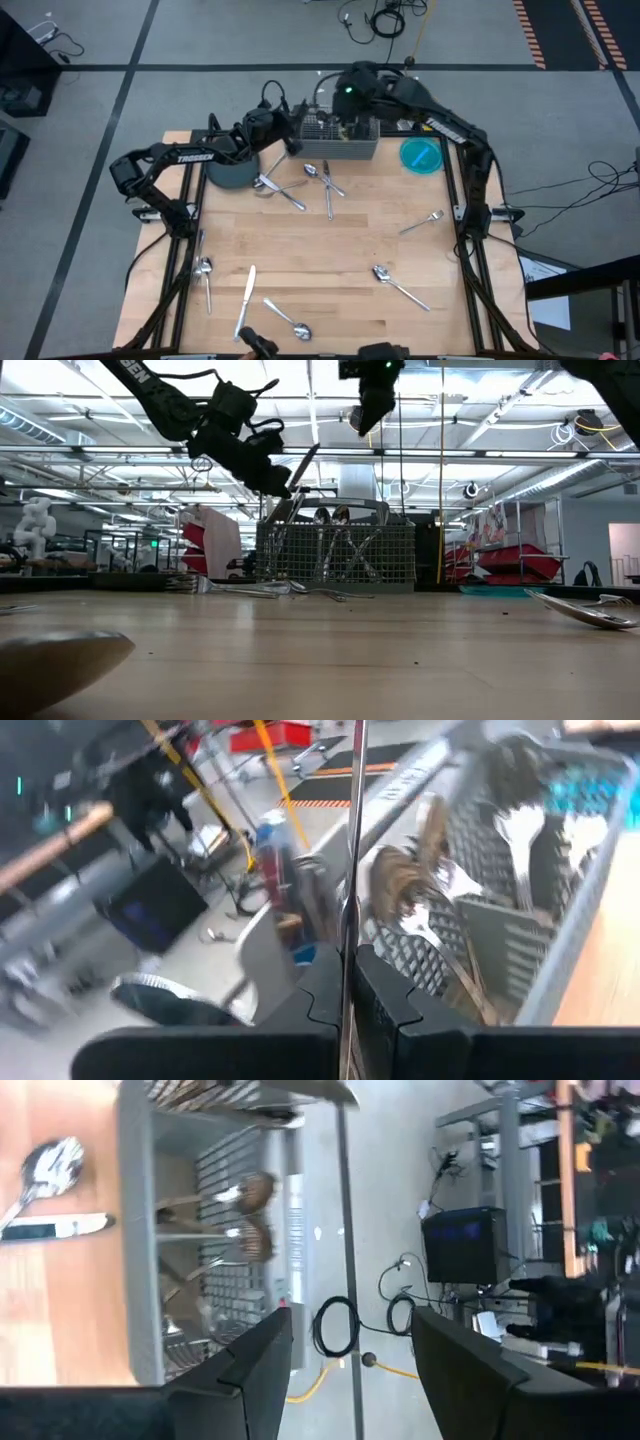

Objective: Sort silverware
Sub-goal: Put the knife into the silverware basket

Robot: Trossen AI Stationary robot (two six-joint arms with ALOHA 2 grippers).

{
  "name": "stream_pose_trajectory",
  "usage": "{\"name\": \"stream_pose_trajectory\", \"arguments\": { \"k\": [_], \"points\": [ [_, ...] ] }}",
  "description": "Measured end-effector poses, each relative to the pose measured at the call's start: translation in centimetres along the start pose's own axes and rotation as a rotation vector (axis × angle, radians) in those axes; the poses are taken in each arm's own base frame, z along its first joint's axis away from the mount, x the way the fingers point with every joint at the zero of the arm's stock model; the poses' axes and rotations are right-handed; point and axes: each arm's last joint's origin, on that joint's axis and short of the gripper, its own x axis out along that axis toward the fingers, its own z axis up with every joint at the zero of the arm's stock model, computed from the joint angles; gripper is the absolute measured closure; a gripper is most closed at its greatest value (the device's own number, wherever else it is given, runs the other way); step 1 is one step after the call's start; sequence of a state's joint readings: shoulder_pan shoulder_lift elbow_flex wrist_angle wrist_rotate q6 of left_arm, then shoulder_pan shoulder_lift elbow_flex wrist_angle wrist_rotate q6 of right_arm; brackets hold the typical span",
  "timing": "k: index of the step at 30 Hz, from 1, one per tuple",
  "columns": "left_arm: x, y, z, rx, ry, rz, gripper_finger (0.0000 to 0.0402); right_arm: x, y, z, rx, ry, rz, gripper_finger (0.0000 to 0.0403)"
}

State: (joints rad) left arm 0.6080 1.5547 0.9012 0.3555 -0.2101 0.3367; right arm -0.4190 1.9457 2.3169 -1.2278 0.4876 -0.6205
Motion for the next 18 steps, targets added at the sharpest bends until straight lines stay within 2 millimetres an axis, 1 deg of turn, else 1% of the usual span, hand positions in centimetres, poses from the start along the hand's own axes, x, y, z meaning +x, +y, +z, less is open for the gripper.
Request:
{"name": "stream_pose_trajectory", "arguments": {
  "k": [4,8,12,15,18],
  "points": [
    [0.0,0.3,0.1,-0.174,-0.014,0.014,0.0388,-2.0,-0.8,-0.6,0.051,-0.047,-0.015,0.0215],
    [0.0,0.5,0.3,-0.276,-0.04,0.049,0.0388,-3.5,-1.4,-1.1,0.095,-0.079,-0.029,0.0215],
    [0.0,0.7,0.5,-0.377,-0.079,0.083,0.0388,-4.3,-1.7,-1.4,0.137,-0.092,-0.039,0.0215],
    [-0.2,0.4,-0.2,-0.405,-0.087,0.094,0.0388,-4.5,-1.8,-1.5,0.142,-0.094,-0.039,0.0215],
    [-0.4,-0.1,-1.3,-0.432,-0.082,0.11,0.0388,-4.6,-1.7,-1.6,0.148,-0.089,-0.034,0.0215]
  ]
}}
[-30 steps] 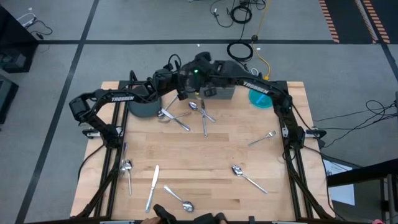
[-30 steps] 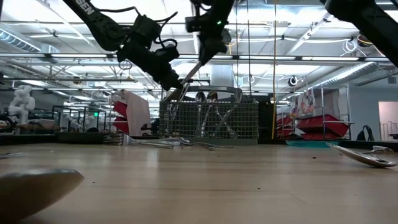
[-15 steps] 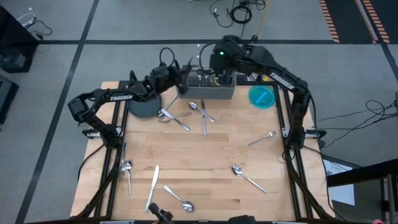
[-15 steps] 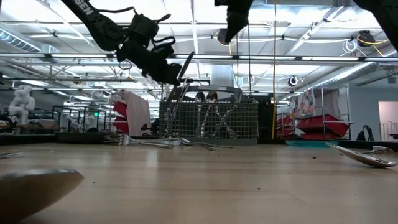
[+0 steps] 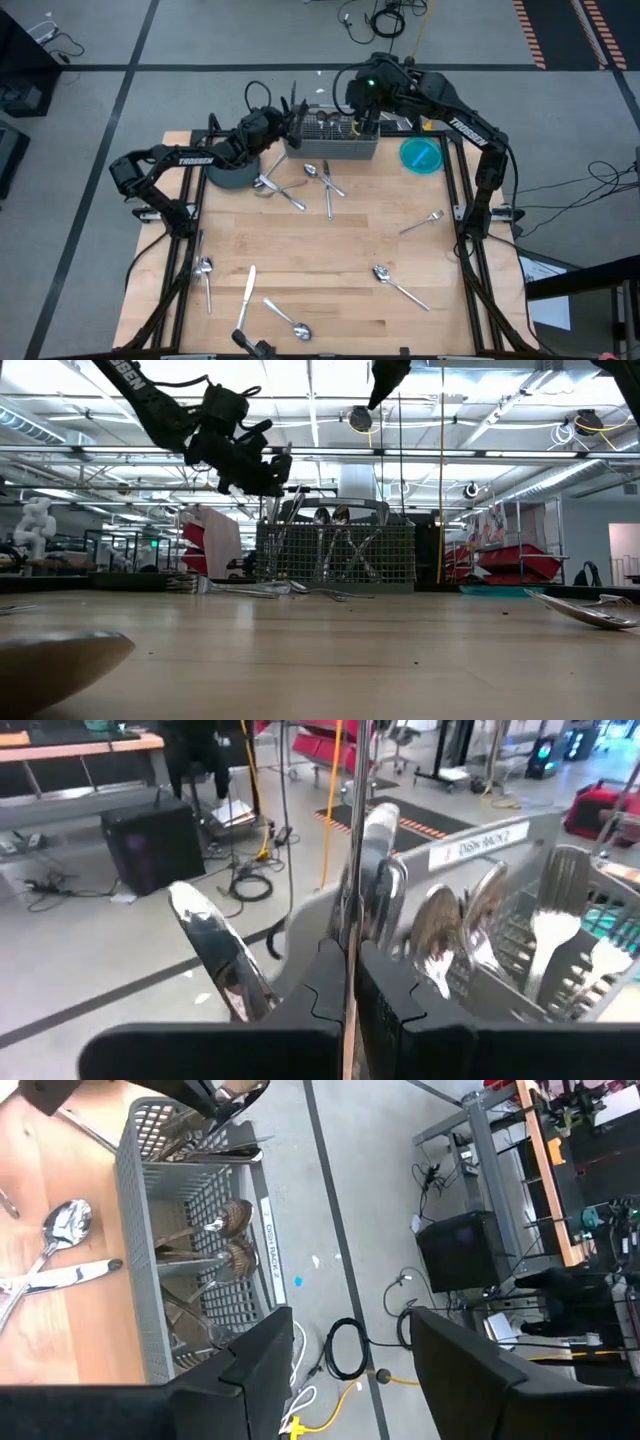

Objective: Sort silverware
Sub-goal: Put the knife into the silverware basket

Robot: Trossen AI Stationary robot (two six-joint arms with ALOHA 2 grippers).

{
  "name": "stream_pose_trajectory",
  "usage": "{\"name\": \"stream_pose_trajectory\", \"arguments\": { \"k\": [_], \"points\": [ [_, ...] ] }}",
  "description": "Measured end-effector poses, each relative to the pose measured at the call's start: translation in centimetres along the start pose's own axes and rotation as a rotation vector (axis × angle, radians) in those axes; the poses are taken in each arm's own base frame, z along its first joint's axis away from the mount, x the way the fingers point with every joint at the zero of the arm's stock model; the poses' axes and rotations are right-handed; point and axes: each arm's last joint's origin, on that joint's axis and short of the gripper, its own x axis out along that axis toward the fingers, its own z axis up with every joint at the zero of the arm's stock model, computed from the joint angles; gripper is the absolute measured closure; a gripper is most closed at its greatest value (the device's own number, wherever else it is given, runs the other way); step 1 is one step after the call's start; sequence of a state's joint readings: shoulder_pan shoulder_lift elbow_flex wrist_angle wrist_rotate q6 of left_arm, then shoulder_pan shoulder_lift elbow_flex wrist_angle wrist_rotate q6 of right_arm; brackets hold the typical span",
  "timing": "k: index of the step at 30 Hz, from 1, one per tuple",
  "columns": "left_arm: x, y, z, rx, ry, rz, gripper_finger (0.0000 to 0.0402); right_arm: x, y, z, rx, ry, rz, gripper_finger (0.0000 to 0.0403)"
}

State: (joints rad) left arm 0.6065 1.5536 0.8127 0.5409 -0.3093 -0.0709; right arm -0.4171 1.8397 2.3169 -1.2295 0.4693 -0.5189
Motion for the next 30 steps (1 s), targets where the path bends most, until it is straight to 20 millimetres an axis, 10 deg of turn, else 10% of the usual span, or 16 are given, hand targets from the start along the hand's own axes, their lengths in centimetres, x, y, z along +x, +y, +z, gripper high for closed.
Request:
{"name": "stream_pose_trajectory", "arguments": {
  "k": [19,30],
  "points": [
    [-1.6,-0.1,-2.7,-0.072,-0.069,0.026,0.0387,0.0,0.2,-0.2,-0.001,0.01,0.032,0.0215],
    [-1.6,-0.5,-3.1,-0.025,-0.031,-0.097,0.03,0.0,0.4,-0.1,0.031,-0.024,0.107,0.0215]
  ]
}}
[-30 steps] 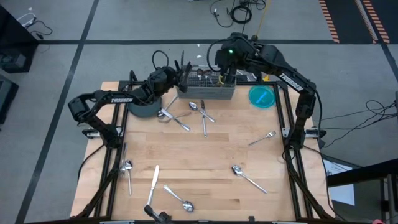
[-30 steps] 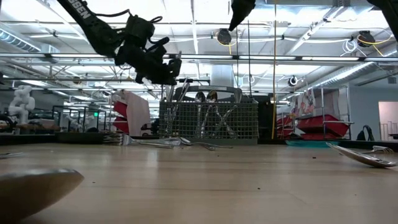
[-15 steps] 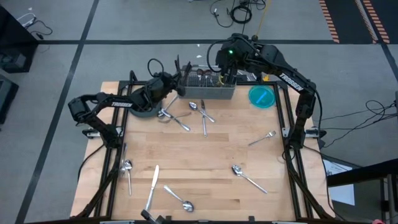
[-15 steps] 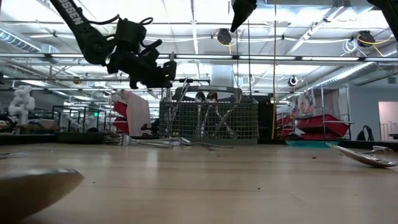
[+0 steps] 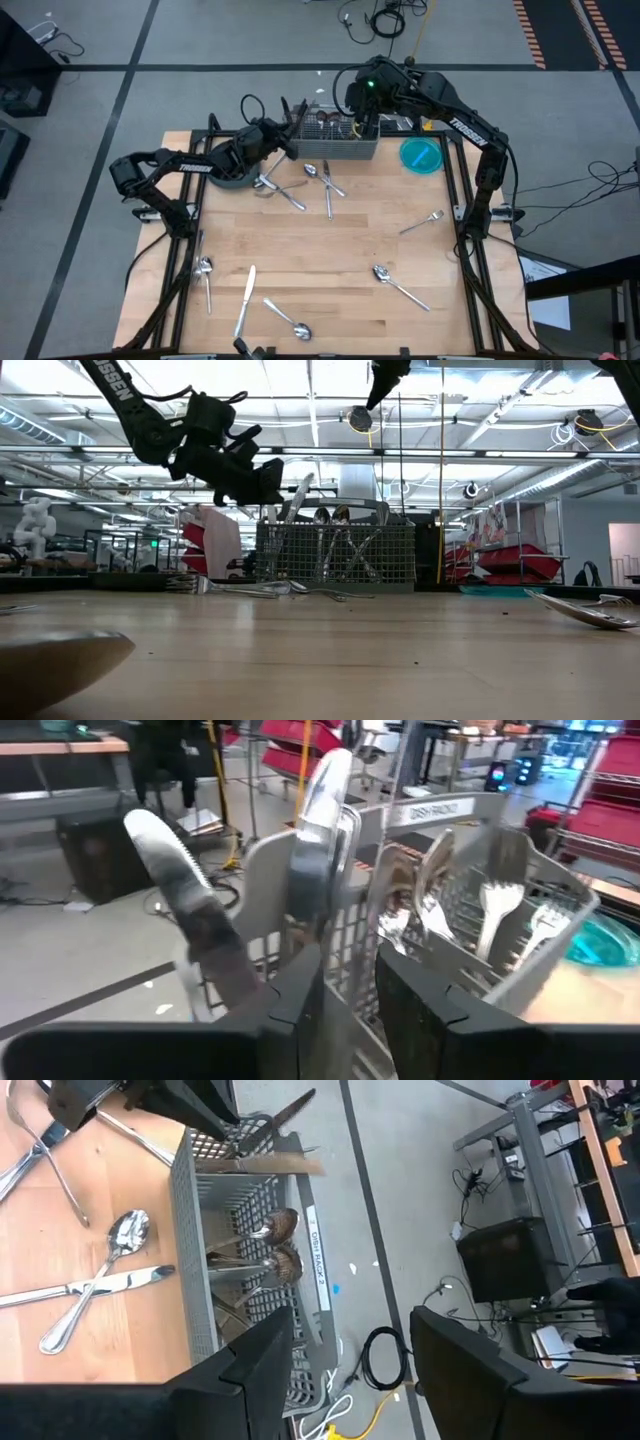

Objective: Sort silverware
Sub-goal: Put the knife into the silverware basket, then put the spoon into the silverware basket

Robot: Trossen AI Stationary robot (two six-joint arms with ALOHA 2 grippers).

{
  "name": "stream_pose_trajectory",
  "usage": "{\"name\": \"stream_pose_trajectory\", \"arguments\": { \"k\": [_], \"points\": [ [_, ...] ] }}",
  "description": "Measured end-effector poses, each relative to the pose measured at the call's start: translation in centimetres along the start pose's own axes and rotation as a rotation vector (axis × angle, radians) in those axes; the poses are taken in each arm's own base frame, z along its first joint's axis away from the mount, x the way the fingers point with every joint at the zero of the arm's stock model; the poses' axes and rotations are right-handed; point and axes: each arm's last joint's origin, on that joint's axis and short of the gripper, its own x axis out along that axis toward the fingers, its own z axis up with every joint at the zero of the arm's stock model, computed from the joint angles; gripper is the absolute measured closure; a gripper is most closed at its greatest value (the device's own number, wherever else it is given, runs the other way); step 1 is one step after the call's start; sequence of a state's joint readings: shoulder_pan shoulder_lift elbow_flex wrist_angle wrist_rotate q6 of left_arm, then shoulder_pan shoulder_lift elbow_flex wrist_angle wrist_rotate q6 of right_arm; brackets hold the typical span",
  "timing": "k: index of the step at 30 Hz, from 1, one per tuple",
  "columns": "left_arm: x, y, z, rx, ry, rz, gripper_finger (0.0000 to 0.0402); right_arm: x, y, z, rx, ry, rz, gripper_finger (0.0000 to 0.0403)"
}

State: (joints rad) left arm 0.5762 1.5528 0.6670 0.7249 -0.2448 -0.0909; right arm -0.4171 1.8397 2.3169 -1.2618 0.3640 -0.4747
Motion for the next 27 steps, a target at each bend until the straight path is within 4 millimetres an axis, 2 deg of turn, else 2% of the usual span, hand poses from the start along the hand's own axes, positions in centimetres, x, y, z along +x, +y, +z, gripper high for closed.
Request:
{"name": "stream_pose_trajectory", "arguments": {
  "k": [5,9,12,15,17,20,24,27],
  "points": [
    [-0.4,-0.2,0.7,-0.007,-0.004,-0.071,0.0294,-0.1,0.4,0.0,-0.017,0.015,0.017,0.0215],
    [-2.0,-0.4,4.0,-0.019,-0.059,-0.161,0.0293,-0.8,1.2,-0.6,-0.058,0.068,0.072,0.0215],
    [-4.4,-0.7,7.4,-0.013,-0.098,-0.287,0.0292,-2.0,1.8,-1.7,0.006,0.11,0.218,0.0215],
    [-8.5,-1.0,11.0,-0.011,-0.181,-0.486,0.0292,-3.0,2.9,-2.2,0.145,0.131,0.385,0.0216],
    [-11.5,-1.1,12.5,-0.018,-0.225,-0.598,0.0292,-3.9,4.7,-2.2,0.164,0.138,0.455,0.0219],
    [-16.4,-0.6,14.1,-0.06,-0.289,-0.699,0.0292,-4.9,9.2,-2.7,0.109,0.204,0.527,0.023],
    [-21.8,0.4,15.2,-0.139,-0.371,-0.785,0.0292,-5.5,16.4,-5.6,0.072,0.342,0.552,0.025],
    [-24.3,1.1,15.5,-0.196,-0.415,-0.841,0.0292,-6.1,21.5,-8.9,0.148,0.387,0.558,0.0259]
  ]
}}
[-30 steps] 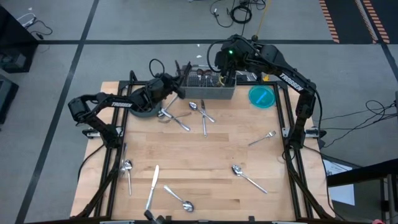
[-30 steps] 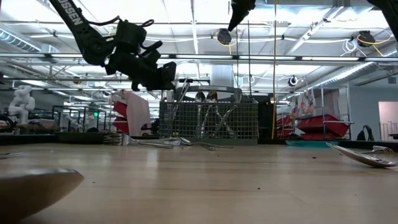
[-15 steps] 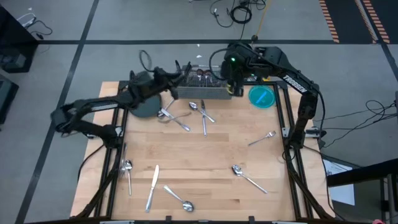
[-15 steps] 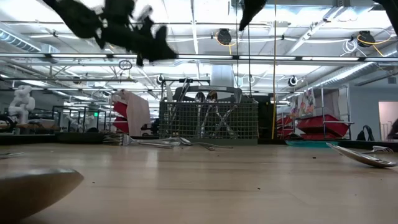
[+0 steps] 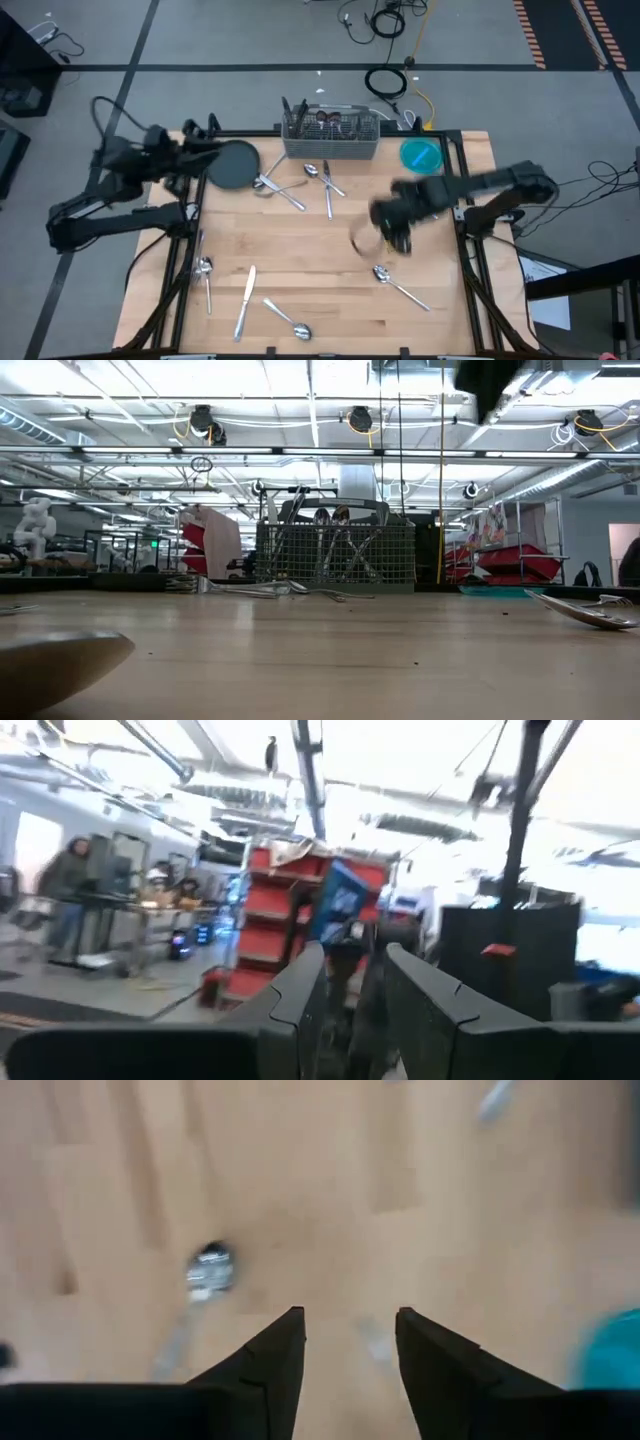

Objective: Sort silverware
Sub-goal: Put the spoon into the silverware basket

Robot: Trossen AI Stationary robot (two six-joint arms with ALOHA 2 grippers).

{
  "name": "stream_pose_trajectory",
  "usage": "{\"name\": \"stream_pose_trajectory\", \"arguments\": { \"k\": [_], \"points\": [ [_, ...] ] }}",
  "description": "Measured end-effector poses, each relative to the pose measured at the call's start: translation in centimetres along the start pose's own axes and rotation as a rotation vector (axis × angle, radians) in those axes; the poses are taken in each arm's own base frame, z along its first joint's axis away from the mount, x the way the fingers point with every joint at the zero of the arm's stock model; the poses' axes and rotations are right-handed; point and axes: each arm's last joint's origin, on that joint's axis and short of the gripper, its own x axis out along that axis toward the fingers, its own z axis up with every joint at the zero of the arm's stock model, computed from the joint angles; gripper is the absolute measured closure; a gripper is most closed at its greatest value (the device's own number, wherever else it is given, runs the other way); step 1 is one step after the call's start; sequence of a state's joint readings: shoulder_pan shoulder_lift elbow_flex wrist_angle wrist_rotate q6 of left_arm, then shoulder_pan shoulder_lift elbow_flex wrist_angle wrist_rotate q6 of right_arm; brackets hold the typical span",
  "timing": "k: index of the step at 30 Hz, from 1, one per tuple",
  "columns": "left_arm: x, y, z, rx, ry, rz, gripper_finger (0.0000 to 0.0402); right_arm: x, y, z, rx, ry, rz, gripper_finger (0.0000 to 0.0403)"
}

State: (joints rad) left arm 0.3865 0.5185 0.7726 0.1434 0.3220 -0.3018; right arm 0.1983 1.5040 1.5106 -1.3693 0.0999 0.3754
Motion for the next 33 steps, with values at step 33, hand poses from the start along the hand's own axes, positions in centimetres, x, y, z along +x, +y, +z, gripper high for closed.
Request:
{"name": "stream_pose_trajectory", "arguments": {
  "k": [33],
  "points": [
    [0.5,0.1,-1.0,-0.095,0.076,0.009,0.0293,17.8,12.1,-12.5,0.533,-0.176,-0.021,0.0176]
  ]
}}
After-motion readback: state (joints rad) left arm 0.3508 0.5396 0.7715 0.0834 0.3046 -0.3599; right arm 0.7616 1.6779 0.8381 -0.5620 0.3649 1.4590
